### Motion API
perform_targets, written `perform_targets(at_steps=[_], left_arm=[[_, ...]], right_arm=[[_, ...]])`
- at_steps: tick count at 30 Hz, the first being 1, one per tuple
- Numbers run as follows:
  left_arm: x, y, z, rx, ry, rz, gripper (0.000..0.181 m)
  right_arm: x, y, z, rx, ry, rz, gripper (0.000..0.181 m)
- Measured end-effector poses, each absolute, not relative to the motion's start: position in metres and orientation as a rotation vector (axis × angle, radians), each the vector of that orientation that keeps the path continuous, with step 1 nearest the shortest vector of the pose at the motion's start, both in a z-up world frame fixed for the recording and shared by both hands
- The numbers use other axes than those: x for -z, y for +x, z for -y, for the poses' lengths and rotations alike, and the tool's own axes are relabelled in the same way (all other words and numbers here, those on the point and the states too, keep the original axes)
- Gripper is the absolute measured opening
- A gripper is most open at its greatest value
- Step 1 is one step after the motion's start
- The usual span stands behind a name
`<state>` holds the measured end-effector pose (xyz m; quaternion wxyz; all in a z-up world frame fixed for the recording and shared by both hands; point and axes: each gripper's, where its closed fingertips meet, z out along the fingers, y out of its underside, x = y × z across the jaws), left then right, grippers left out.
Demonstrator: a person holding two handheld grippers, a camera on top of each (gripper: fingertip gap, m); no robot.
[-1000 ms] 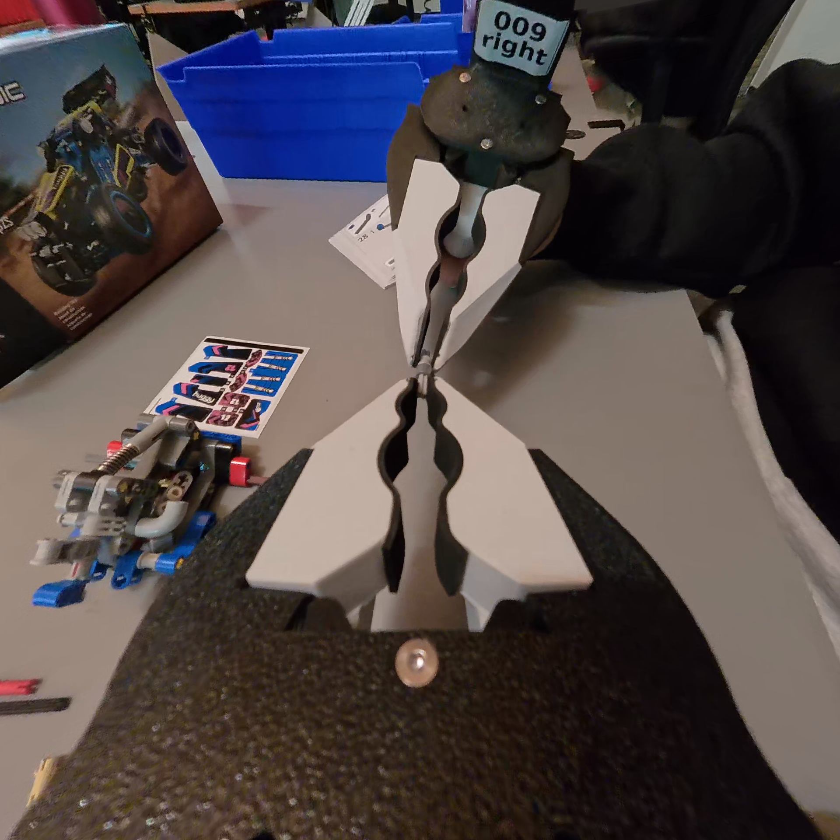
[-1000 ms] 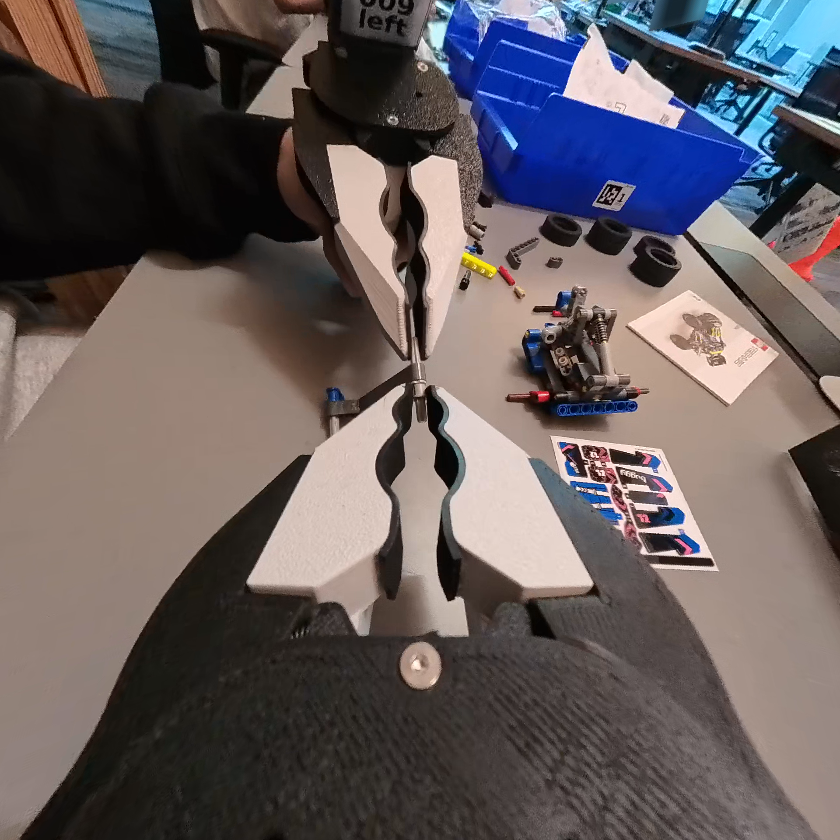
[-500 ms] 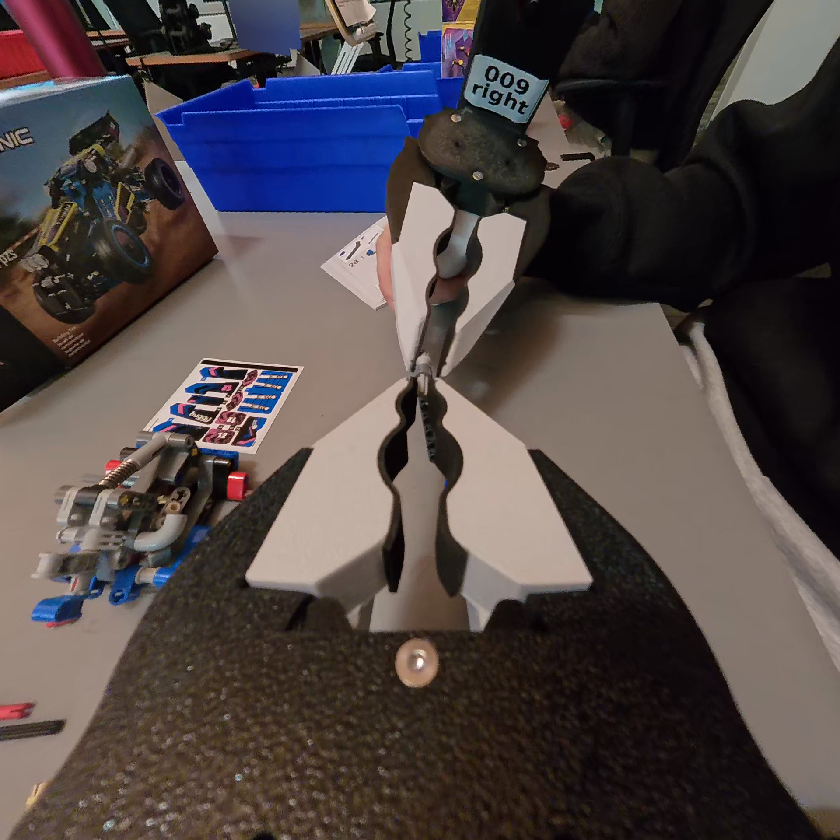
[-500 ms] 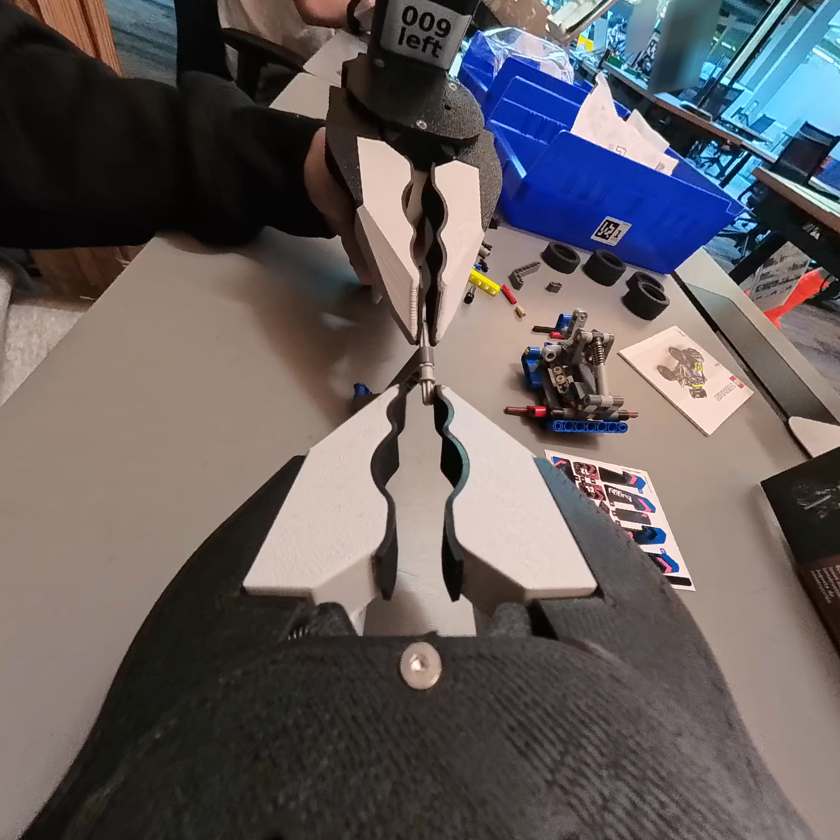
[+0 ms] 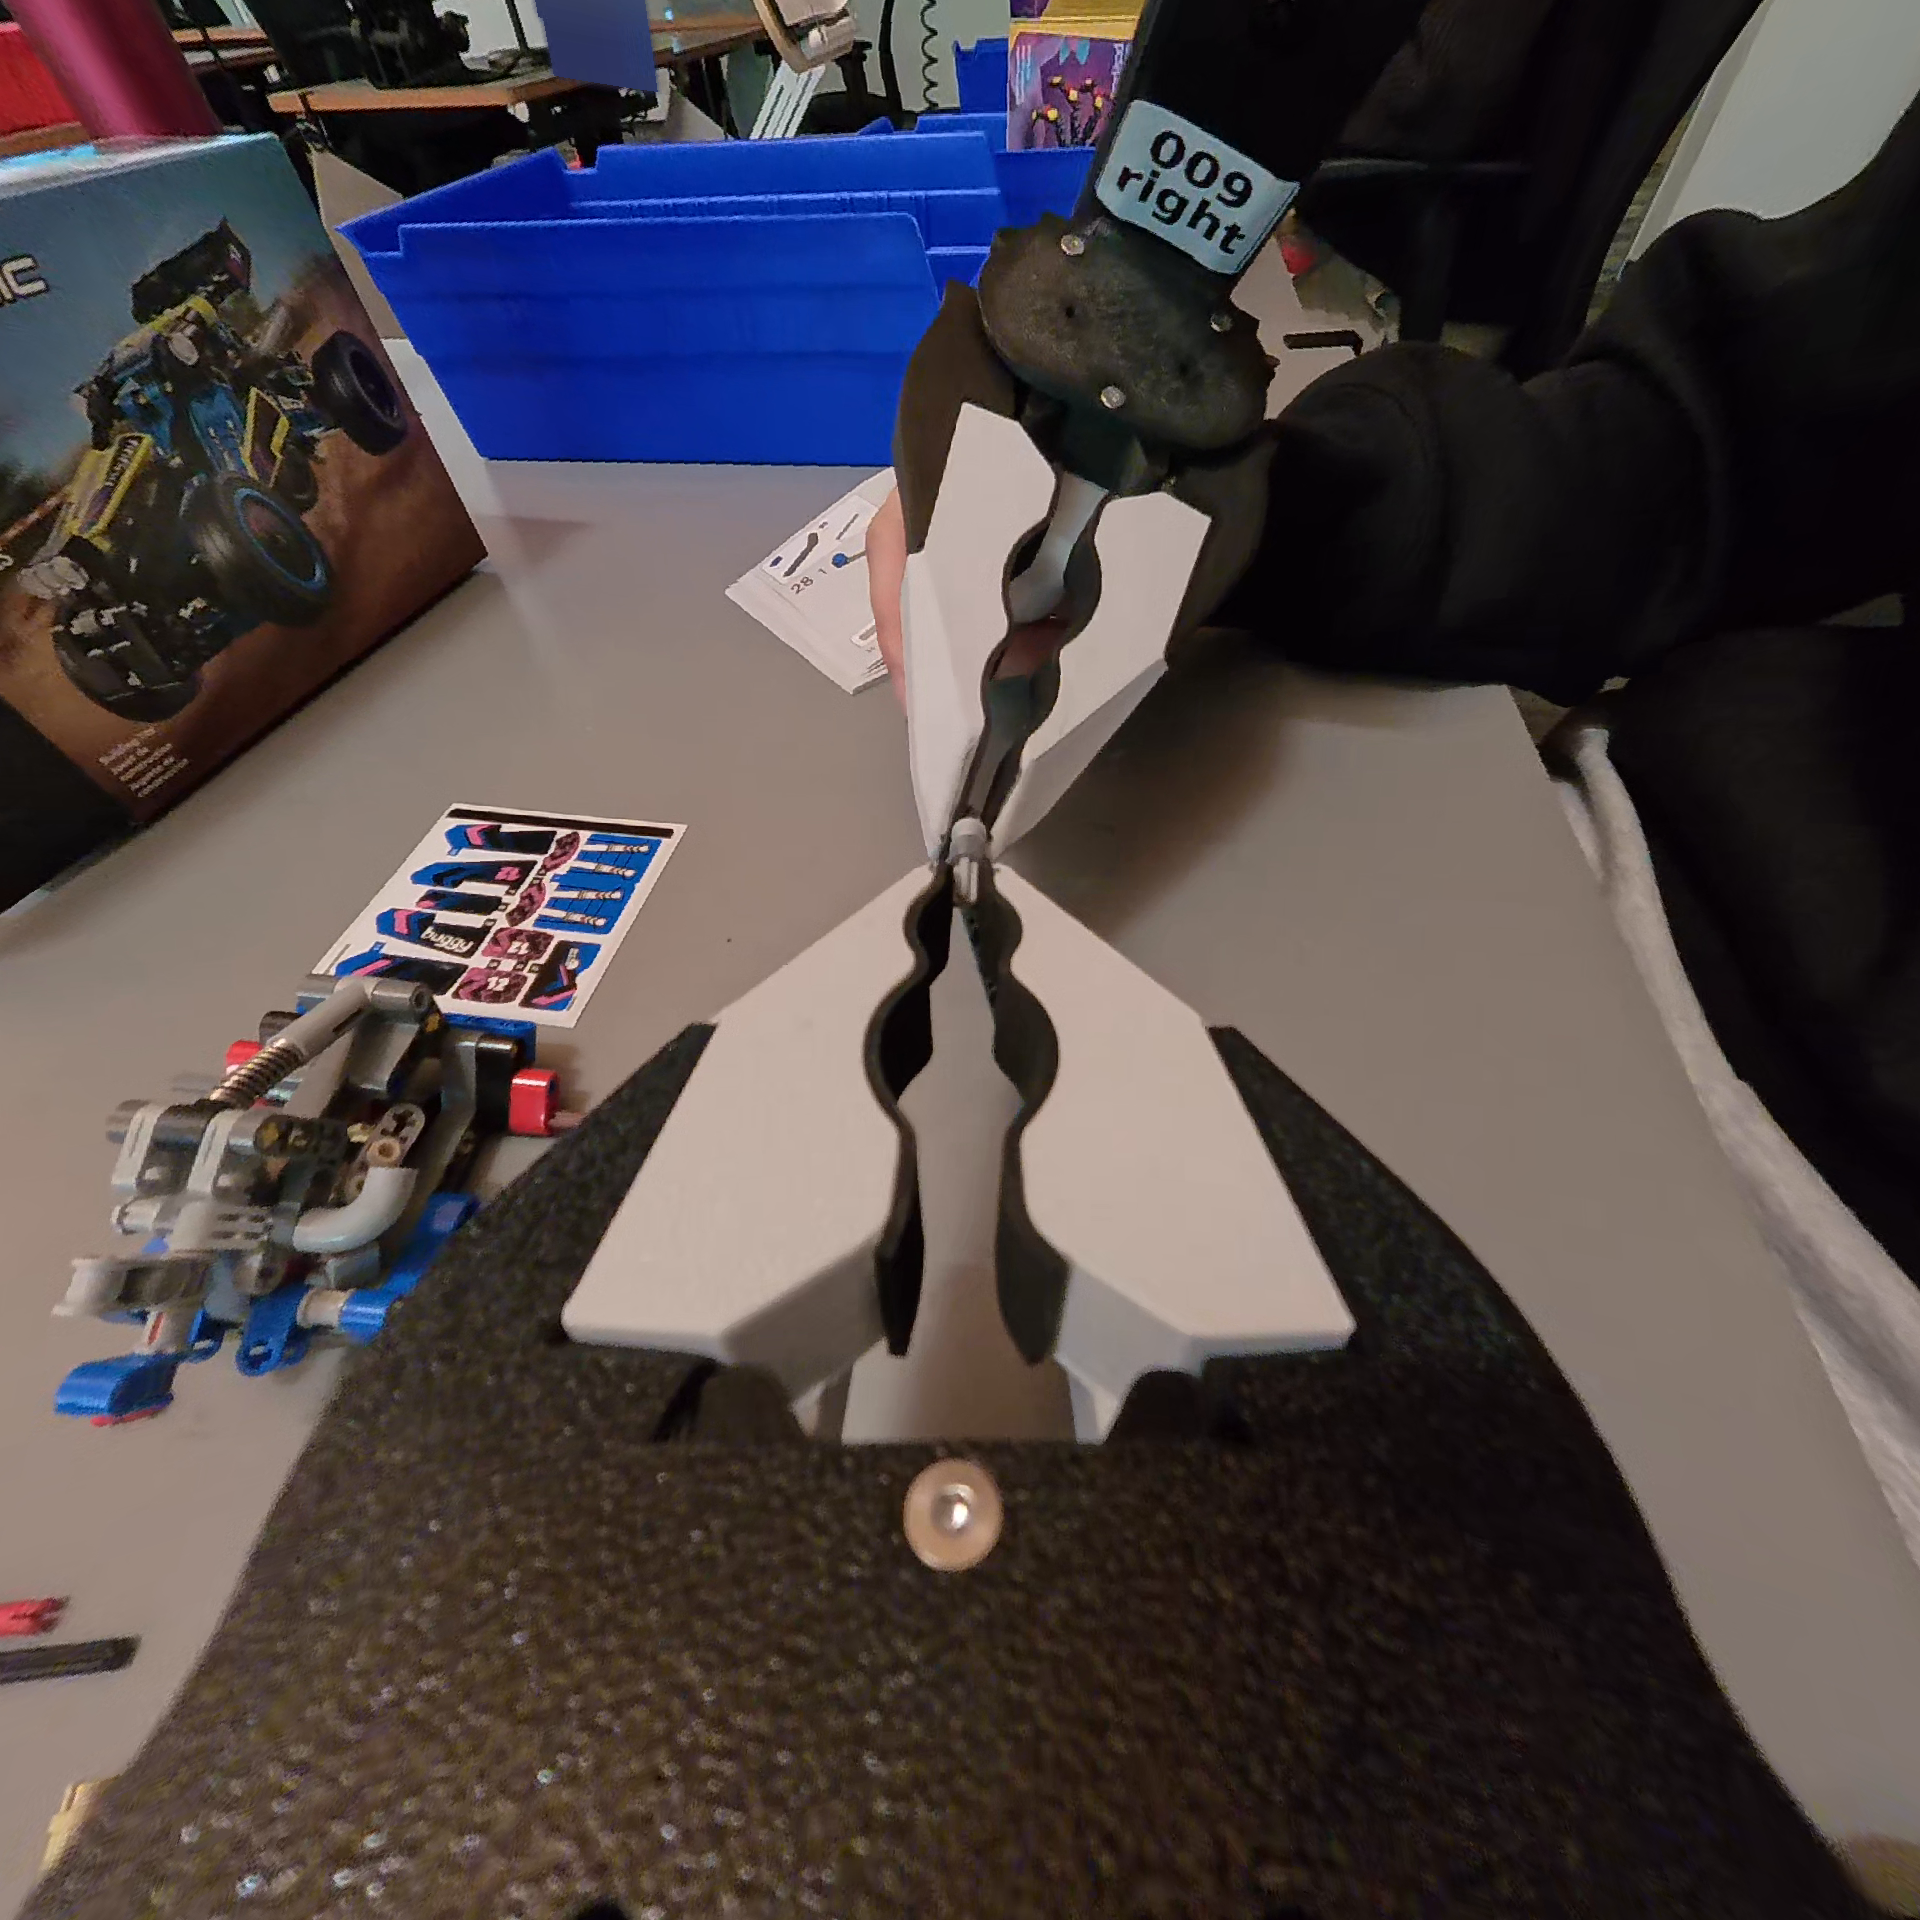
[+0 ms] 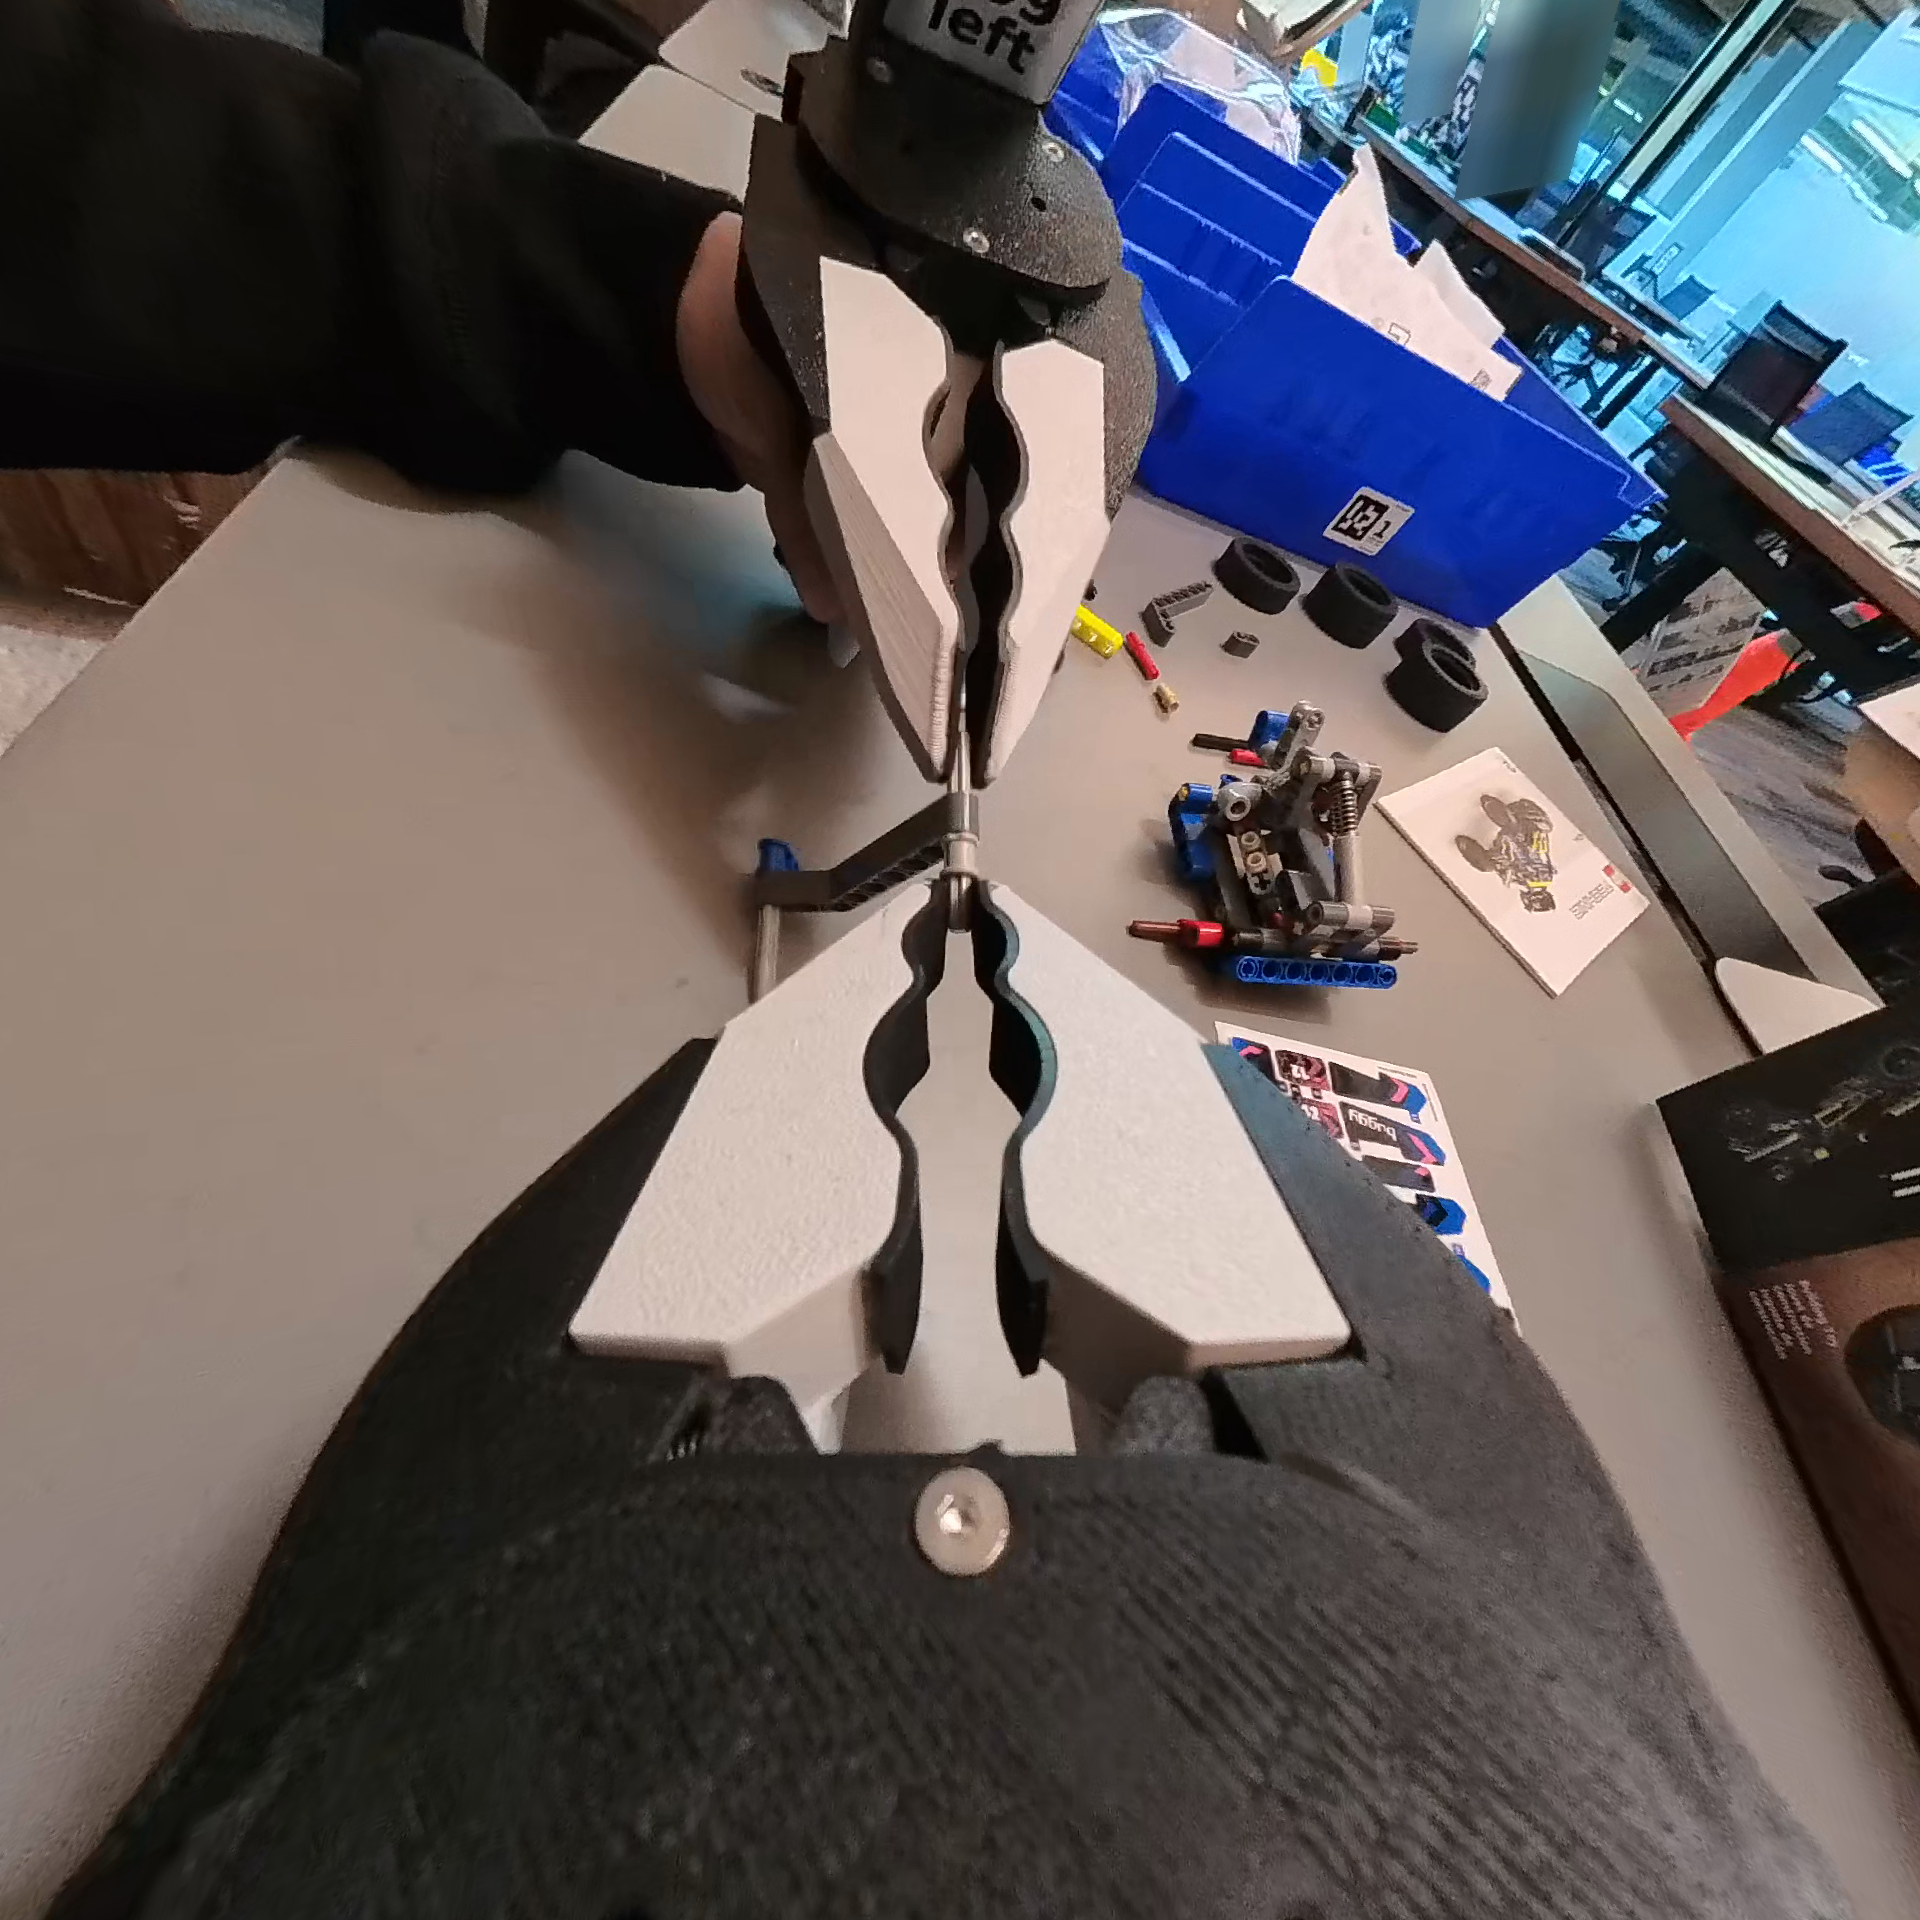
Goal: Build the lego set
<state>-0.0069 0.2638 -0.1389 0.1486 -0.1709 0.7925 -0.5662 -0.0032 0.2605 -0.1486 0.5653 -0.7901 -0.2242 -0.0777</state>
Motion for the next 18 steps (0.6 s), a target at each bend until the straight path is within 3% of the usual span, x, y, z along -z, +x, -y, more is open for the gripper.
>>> perform_targets(at_steps=[18], left_arm=[[0.1423,-0.0083,-0.2635,1.626,-0.545,-2.313,0.002]], right_arm=[[0.1493,-0.0011,-0.2587,0.212,-1.849,0.541,0.002]])
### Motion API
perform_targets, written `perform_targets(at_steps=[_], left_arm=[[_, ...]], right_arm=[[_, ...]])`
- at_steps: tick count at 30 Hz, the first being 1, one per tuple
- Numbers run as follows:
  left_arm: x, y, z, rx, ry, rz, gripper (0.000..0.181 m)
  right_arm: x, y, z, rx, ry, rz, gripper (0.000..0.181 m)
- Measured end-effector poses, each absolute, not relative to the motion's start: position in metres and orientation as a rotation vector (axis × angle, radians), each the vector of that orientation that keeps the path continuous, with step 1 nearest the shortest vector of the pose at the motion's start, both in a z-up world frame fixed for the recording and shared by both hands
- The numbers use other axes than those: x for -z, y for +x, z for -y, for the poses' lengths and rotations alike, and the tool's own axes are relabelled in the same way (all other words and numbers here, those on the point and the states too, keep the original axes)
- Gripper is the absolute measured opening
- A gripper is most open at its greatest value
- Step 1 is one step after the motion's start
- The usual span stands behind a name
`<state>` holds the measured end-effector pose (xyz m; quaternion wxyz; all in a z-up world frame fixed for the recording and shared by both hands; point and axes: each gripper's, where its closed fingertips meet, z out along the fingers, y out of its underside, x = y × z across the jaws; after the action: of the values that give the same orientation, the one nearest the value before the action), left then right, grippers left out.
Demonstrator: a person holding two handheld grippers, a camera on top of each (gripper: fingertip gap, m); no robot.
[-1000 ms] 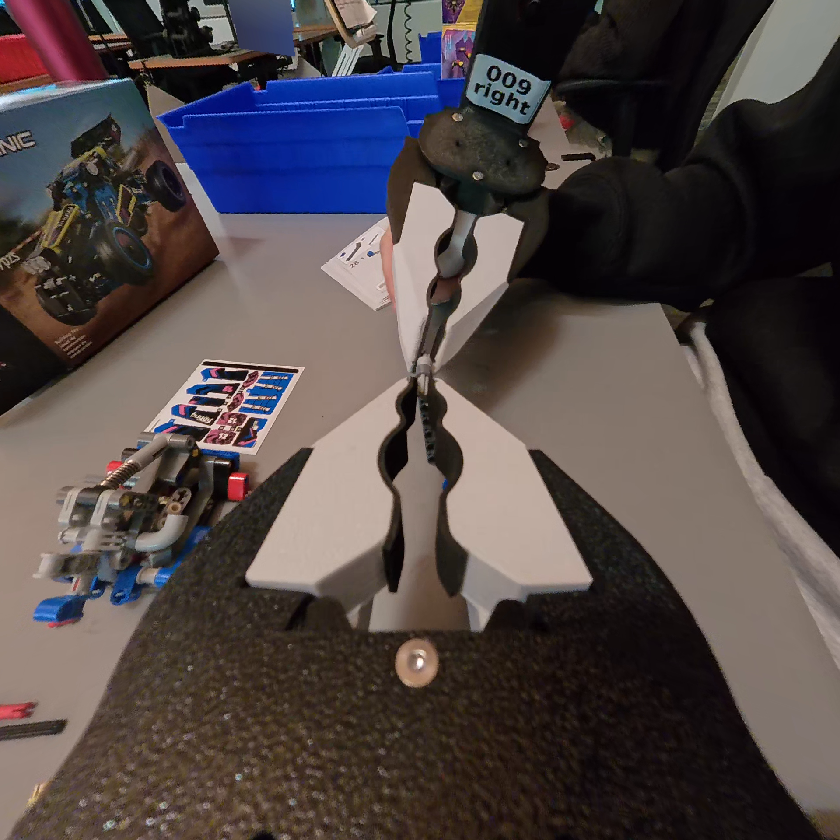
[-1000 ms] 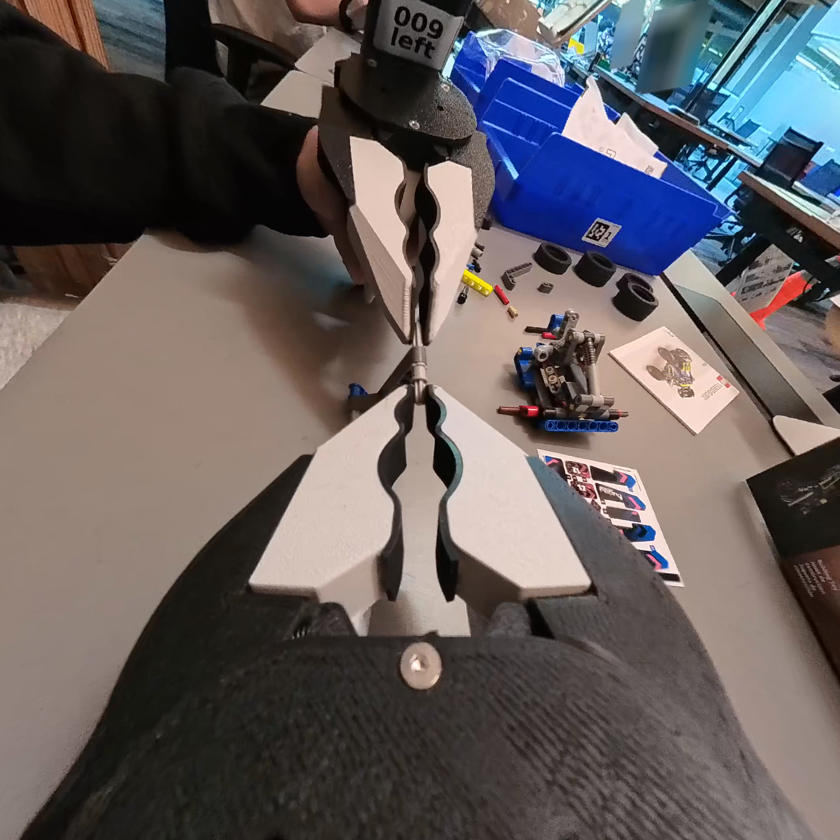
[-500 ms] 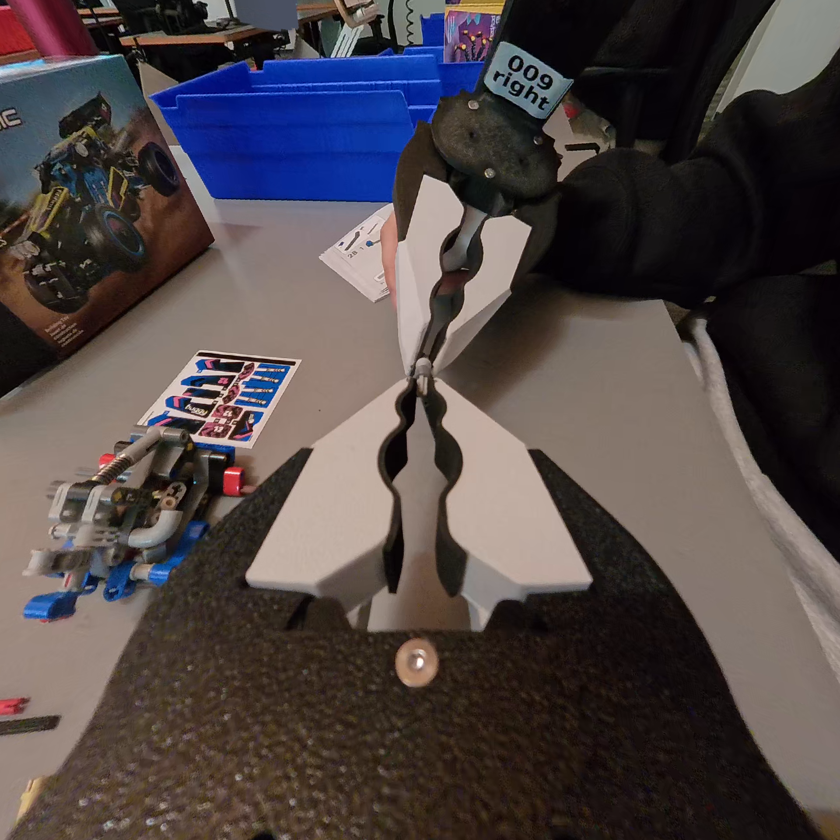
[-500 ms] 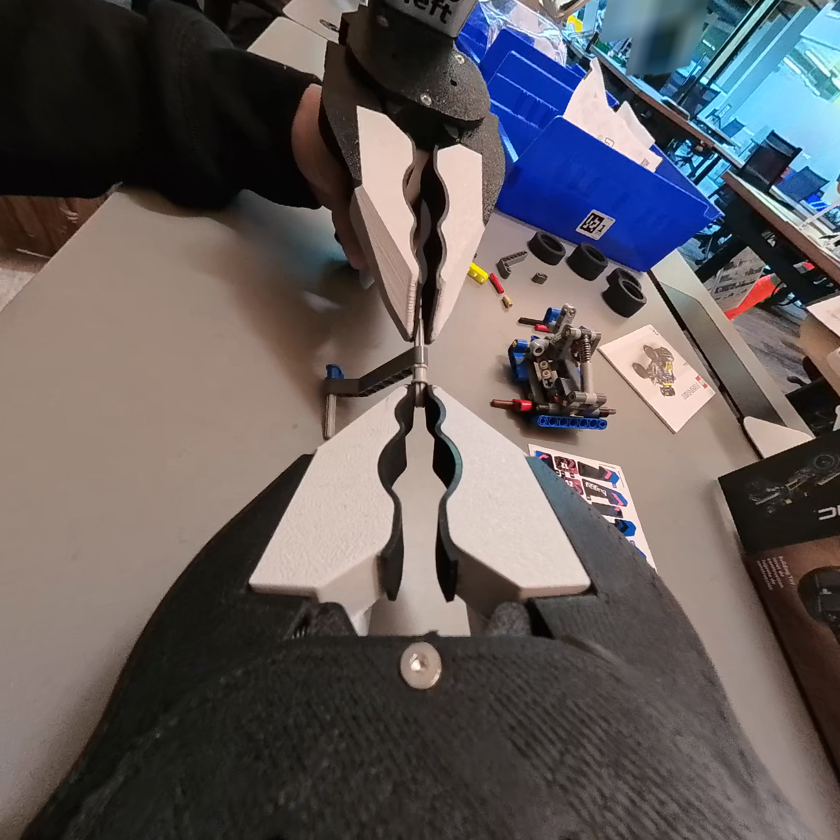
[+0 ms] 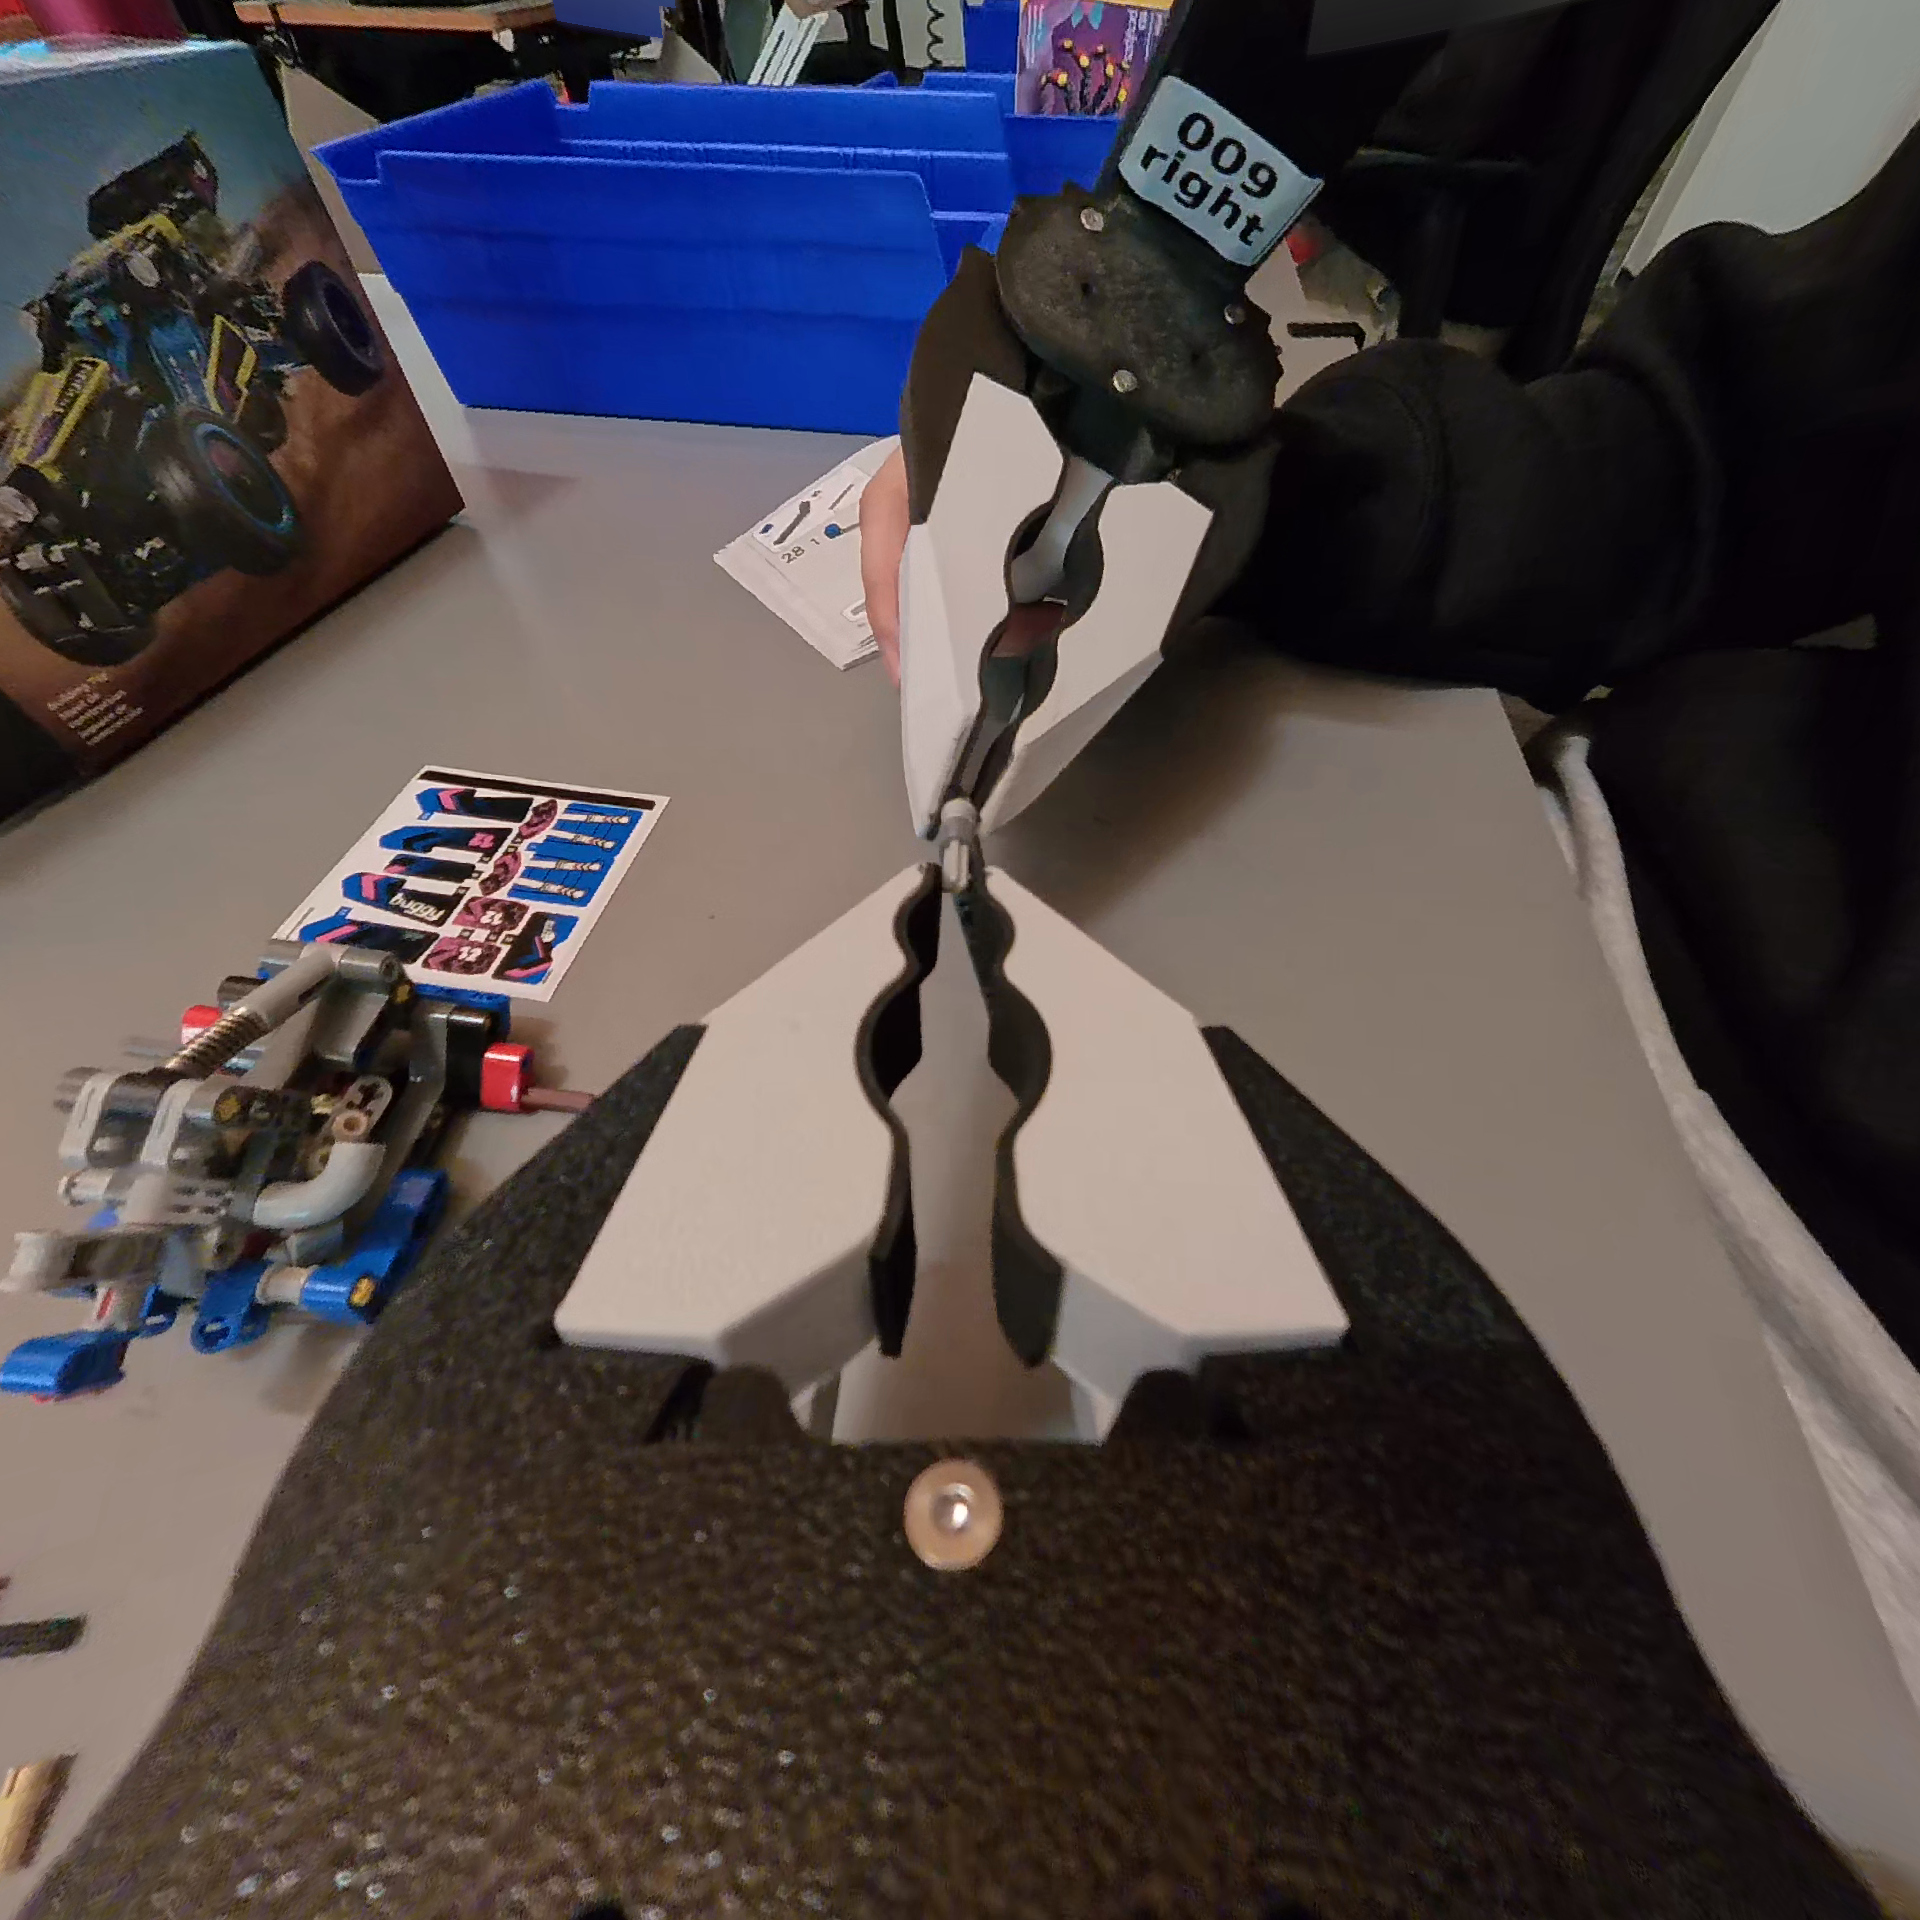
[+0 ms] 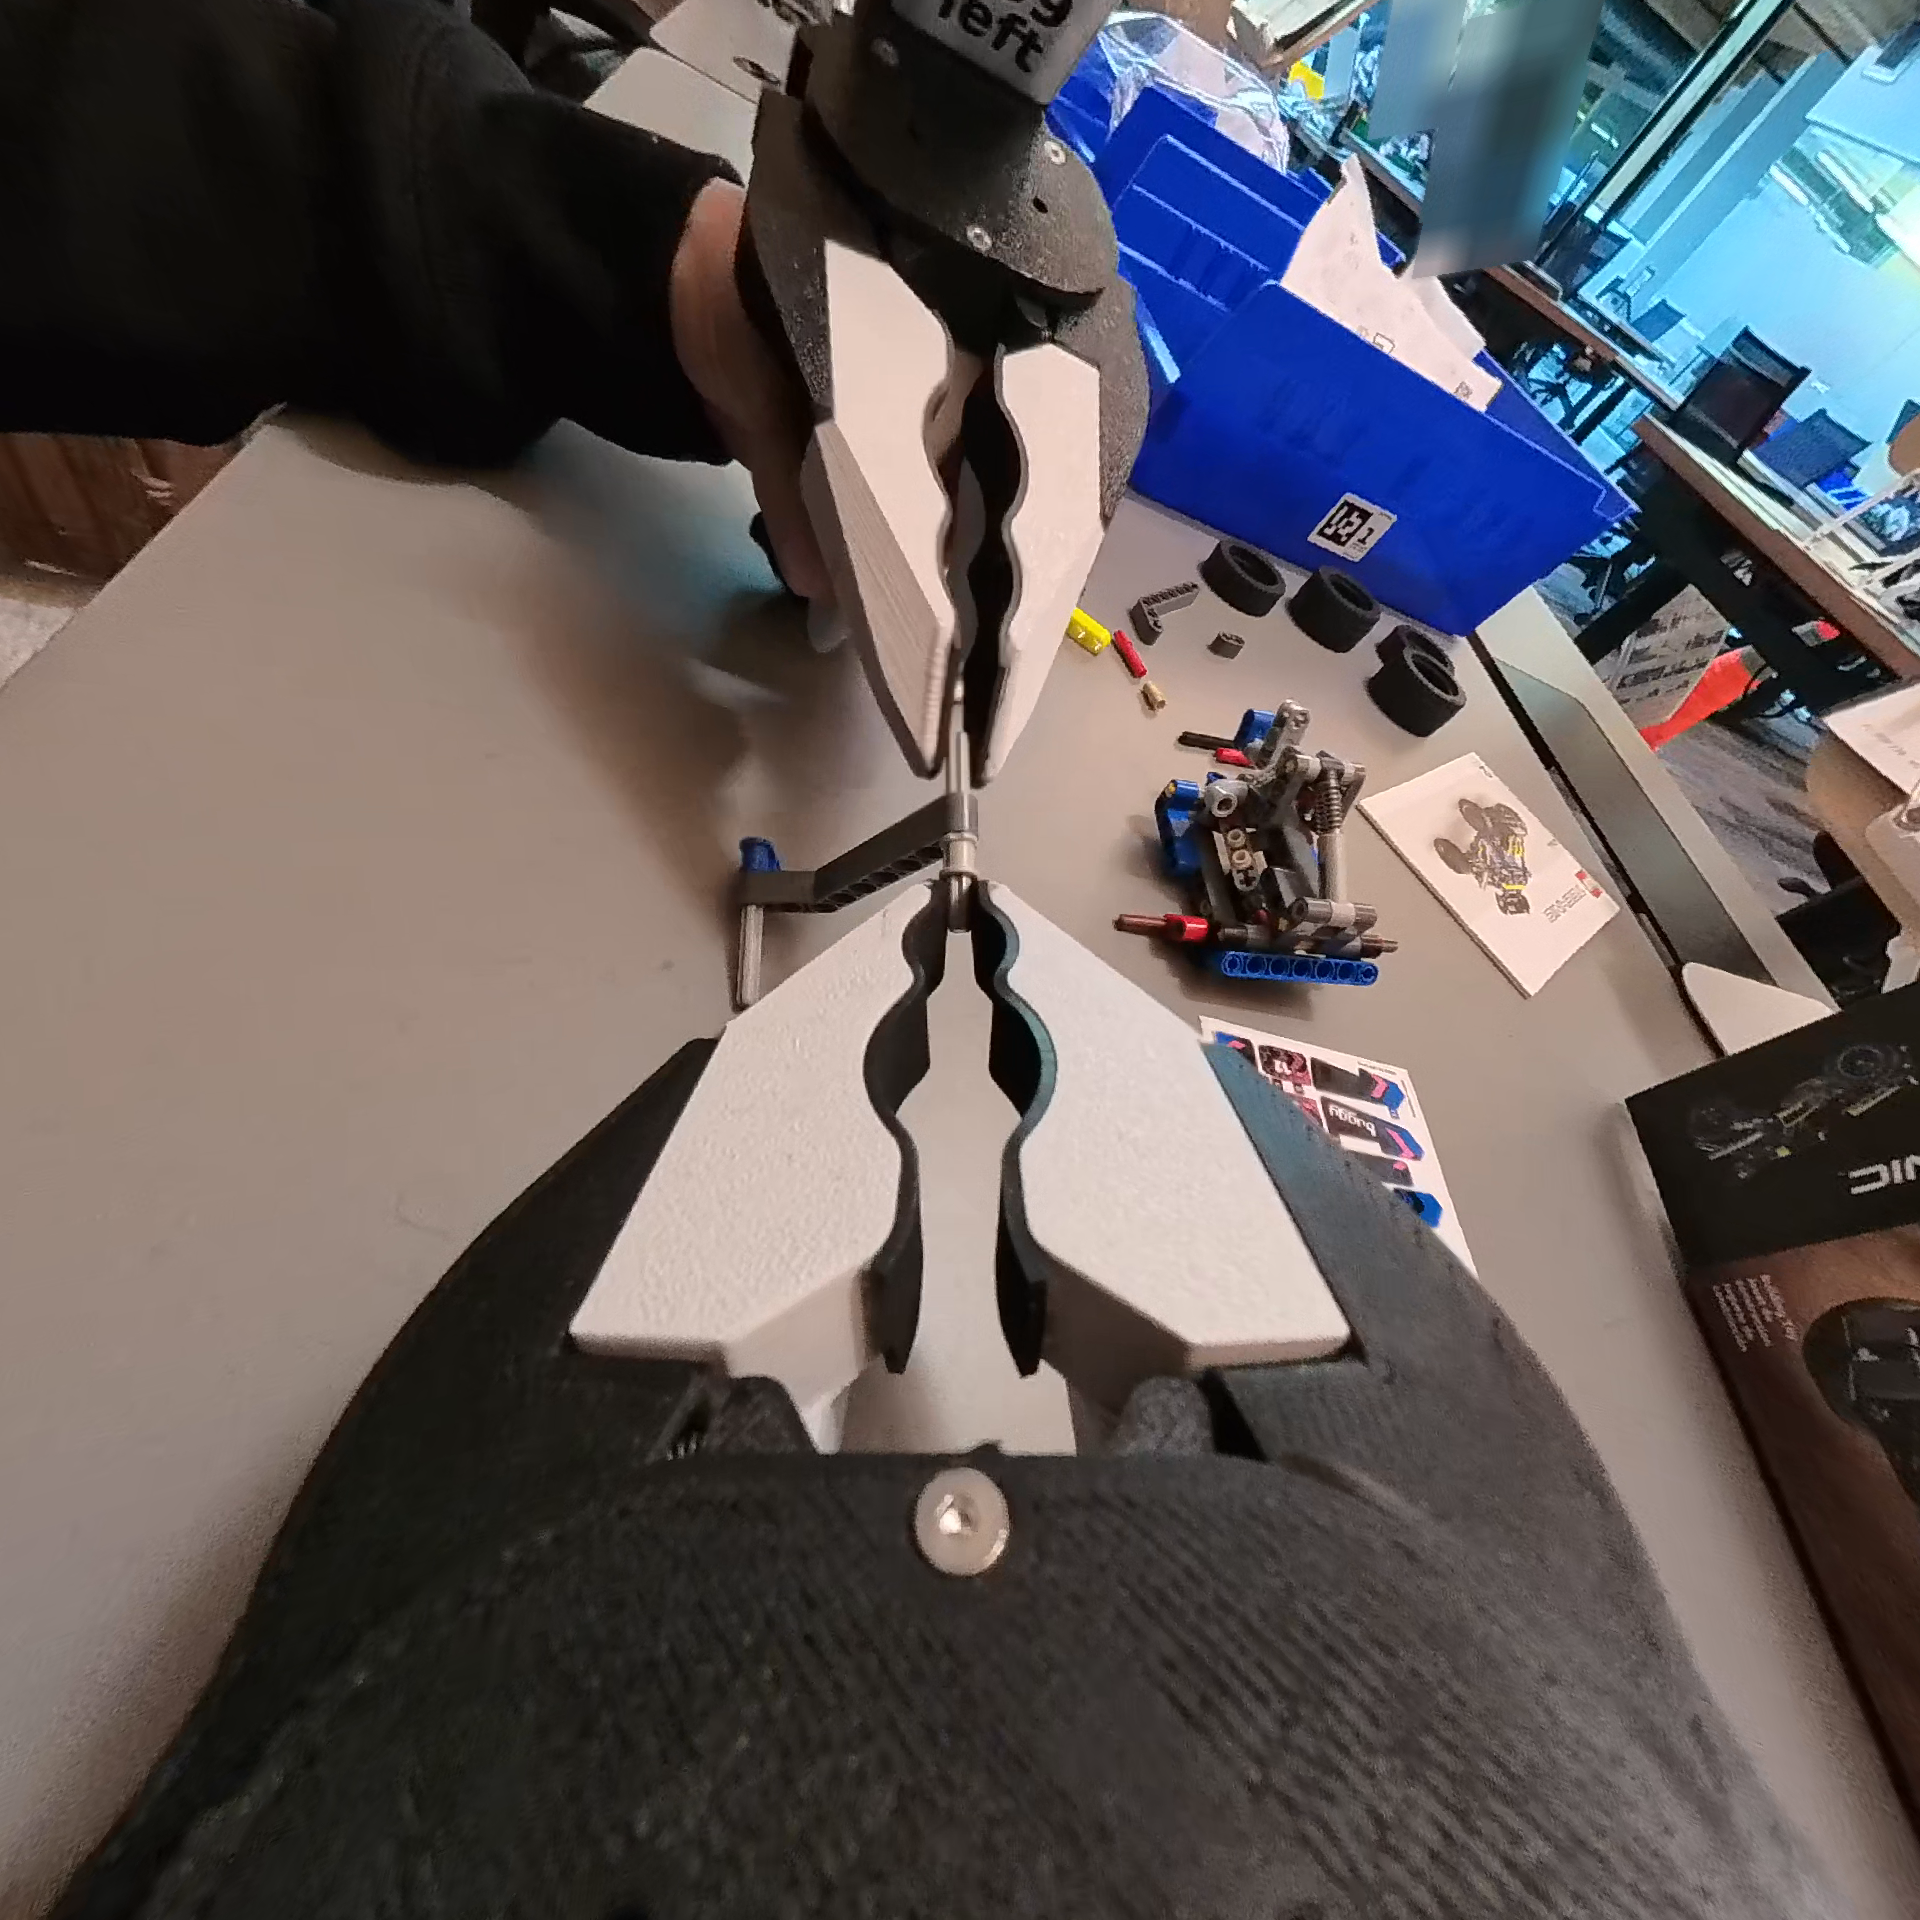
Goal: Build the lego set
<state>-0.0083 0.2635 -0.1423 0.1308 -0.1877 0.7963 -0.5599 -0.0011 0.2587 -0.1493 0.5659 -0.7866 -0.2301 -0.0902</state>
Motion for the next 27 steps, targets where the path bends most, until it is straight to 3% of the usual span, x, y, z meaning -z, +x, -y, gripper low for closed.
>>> perform_targets(at_steps=[27], left_arm=[[0.1498,-0.0103,-0.2608,1.569,-0.581,-2.386,0.0]], right_arm=[[0.1586,-0.0031,-0.2585,0.241,-1.898,0.581,0.002]])
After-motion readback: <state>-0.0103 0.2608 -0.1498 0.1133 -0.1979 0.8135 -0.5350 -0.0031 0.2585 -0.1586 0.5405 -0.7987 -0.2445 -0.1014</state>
